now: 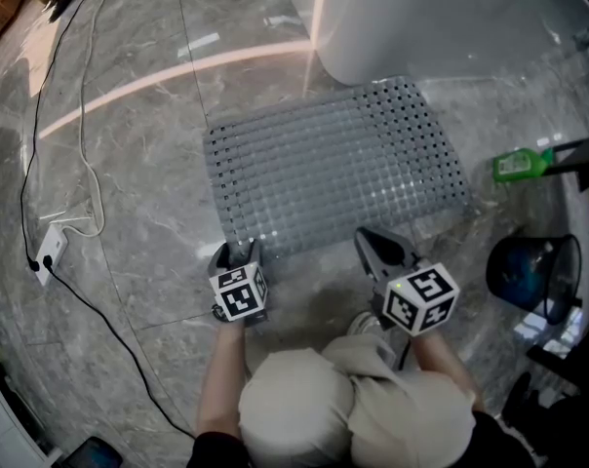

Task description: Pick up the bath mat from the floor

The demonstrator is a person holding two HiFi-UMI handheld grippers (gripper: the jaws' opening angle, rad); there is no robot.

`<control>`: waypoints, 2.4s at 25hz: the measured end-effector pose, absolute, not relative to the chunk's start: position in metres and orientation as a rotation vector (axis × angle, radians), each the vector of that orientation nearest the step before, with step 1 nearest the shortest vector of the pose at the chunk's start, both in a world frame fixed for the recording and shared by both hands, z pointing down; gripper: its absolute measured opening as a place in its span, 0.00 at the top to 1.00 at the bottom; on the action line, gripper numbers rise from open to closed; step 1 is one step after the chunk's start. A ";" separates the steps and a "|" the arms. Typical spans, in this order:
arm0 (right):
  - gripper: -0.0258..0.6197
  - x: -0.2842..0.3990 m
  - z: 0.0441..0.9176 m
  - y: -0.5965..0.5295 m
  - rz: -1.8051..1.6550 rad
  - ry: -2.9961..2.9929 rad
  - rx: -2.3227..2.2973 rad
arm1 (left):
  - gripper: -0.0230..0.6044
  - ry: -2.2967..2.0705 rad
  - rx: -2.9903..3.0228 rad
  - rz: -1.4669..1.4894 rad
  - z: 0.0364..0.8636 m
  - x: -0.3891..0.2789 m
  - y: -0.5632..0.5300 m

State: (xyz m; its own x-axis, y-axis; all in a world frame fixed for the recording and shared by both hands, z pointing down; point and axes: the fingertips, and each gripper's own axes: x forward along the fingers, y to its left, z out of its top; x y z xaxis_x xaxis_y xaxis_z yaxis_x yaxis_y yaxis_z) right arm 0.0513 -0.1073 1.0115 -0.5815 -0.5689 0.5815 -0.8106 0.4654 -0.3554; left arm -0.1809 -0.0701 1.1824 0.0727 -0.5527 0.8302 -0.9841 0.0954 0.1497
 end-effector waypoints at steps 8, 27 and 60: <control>0.94 0.051 1.013 -0.106 0.872 -2.337 1.159 | 0.65 -1.589 1.565 0.708 1.181 -0.179 -0.070; 0.94 0.056 1.016 -0.112 0.886 -2.334 1.167 | 0.89 -1.430 1.625 0.638 1.170 -0.153 -0.073; 0.94 0.080 0.920 -0.145 0.972 -2.220 1.178 | 0.90 -1.285 1.575 0.530 1.056 -0.106 -0.074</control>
State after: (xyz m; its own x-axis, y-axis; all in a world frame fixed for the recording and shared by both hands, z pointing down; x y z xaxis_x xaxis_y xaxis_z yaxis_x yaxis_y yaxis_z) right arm 0.0801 -0.1448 0.9197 -0.5384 -0.5293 0.6558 -0.8408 0.3892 -0.3761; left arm -0.1060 -0.0736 1.0555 0.3409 -0.4726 0.8127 -0.9080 0.0583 0.4148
